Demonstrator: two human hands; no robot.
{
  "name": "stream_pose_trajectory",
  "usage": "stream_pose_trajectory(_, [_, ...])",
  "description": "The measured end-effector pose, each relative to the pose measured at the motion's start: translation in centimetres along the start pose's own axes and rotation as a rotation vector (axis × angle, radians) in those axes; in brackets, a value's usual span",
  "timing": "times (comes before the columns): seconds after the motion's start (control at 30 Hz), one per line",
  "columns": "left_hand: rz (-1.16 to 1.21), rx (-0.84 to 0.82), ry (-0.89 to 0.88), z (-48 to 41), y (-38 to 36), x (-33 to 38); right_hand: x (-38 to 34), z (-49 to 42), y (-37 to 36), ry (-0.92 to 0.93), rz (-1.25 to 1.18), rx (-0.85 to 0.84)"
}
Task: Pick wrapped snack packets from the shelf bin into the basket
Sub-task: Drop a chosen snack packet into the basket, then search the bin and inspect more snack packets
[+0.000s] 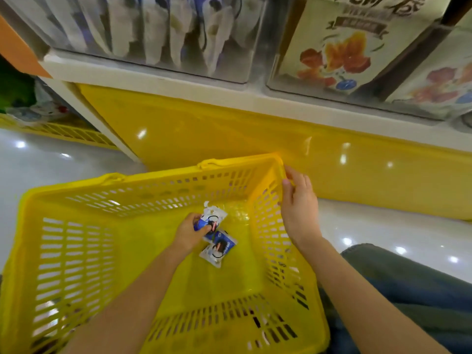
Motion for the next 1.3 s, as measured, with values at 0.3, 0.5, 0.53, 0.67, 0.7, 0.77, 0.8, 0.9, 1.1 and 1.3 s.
stream_pose_trajectory(0.3, [-0.265, -0.049, 0.023, -3.2, -0.8, -2.8, 0.3, -0.1, -0.2, 0.013, -0.053, 0.055])
stream_pose_trajectory(0.5, [-0.441, -0.061, -0.27, -1.0, 1.4, 1.5, 0.0, 0.0, 0.0, -0.004, -0.042, 0.056])
stream_pose_trajectory(0.53, [-0.469, -0.028, -0.377, -0.1, 2.0, 2.8, 0.0, -0.1, 0.0, -0.006, -0.043, 0.055])
stream_pose_trajectory(0.67, [-0.576, 0.215, -0.762, 4.0, 4.5, 7.4, -0.3, 0.3, 0.1, 0.007, -0.01, 0.037])
stream_pose_trajectory(0.7, [-0.597, 0.278, -0.825, 4.8, 5.1, 8.3, -0.4, 0.3, 0.1, 0.004, 0.01, 0.025])
stream_pose_trajectory(0.77, [-0.65, 0.381, -0.914, 5.6, 6.3, 9.3, -0.6, 0.1, 0.3, -0.036, 0.039, -0.029])
stream_pose_trajectory(0.8, [-0.684, 0.404, -0.916, 5.7, 6.9, 9.6, -0.9, -0.3, 0.4, -0.072, 0.059, -0.083])
stream_pose_trajectory(0.9, [-0.762, 0.354, -0.734, 5.2, 8.4, 9.3, -2.5, -2.1, 1.2, -0.147, 0.259, -0.342])
stream_pose_trajectory(1.1, [-0.922, 0.16, -0.532, 5.8, 11.2, 10.6, -9.9, -2.7, 5.6, 0.178, 0.505, -0.515])
stream_pose_trajectory(1.3, [-0.829, 0.35, -0.887, 10.9, 19.0, 17.7, -22.2, -2.4, 10.1, 0.631, 0.419, -0.483])
Point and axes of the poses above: each hand's wrist, its own z-axis away from the middle knuckle, its own y-axis out of the back of the hand, x = y × z, the point moved 1 cm from there along -z, towards the middle knuckle, and after that the axes turned 1 degree about -x, right-handed, at the moved point
